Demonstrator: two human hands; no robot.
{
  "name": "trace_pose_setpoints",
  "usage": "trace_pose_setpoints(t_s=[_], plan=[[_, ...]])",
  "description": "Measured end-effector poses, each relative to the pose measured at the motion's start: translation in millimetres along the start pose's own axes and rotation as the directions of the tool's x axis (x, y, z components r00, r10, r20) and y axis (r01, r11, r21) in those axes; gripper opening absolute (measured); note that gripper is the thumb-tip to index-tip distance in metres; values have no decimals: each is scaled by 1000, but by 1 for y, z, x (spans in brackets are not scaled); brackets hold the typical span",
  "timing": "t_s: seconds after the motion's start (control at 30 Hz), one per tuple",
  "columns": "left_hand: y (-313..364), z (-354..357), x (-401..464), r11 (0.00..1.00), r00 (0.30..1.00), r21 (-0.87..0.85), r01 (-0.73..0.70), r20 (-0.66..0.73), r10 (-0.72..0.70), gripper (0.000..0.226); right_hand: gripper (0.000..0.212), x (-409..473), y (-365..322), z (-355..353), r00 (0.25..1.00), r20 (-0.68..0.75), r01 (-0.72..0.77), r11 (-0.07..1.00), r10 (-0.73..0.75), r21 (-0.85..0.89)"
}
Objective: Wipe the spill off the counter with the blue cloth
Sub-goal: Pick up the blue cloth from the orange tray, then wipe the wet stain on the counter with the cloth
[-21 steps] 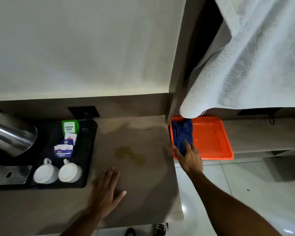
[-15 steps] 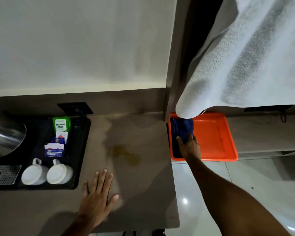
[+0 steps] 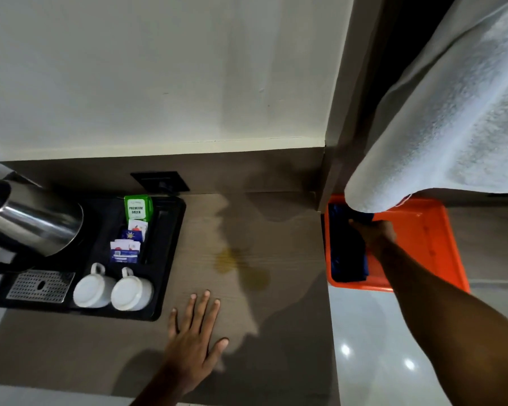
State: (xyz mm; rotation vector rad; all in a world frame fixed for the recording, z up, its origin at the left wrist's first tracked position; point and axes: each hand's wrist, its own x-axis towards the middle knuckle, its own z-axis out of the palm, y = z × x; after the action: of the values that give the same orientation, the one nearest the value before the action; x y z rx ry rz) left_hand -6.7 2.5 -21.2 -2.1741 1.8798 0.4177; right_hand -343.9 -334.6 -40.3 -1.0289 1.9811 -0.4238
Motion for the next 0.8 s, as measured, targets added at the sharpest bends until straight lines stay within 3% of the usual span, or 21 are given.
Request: trace_pose_setpoints(t_s=[0.1, 0.2, 0.3, 0.4, 0.47, 0.53, 0.63, 0.7, 0.8], plan=[[-4, 5, 1, 1000, 1000, 9, -21, 3, 21, 80, 13, -13, -11, 0, 991, 126, 25, 979, -52, 202], [-8, 10, 1, 999, 999, 3, -41, 9, 41, 80, 18, -43, -20, 2, 991, 122, 0, 916, -53, 402], [-10, 17, 1, 998, 999, -26, -52, -14, 52, 79, 18, -76, -29, 17, 987, 147, -128, 836, 57, 533], [-12, 19, 0, 997, 999, -58, -49, 3, 50, 79, 27, -107, -33, 52, 999, 43, -25, 763, -4, 646], [-13, 21, 1, 996, 998, -68, -66, -6, 65, 79, 49, -123, -30, 79, 998, -36, 67, 832, -56, 551], [-16, 21, 1, 993, 996, -78, -86, -30, 84, 79, 60, -137, -31, 108, 996, -50, 81, 972, -71, 222], [-29, 23, -2, 981, 987, -121, -154, -62, 147, 79, 73, -161, -34, 142, 980, -104, 146, 970, -168, -196], [-39, 25, -5, 969, 977, -140, -205, -88, 194, 80, 78, -177, -43, 163, 977, -121, 128, 939, -174, -319], [-44, 30, -6, 957, 967, -156, -242, -116, 226, 82, 77, -189, -71, 194, 995, -72, 43, 944, -70, -328]])
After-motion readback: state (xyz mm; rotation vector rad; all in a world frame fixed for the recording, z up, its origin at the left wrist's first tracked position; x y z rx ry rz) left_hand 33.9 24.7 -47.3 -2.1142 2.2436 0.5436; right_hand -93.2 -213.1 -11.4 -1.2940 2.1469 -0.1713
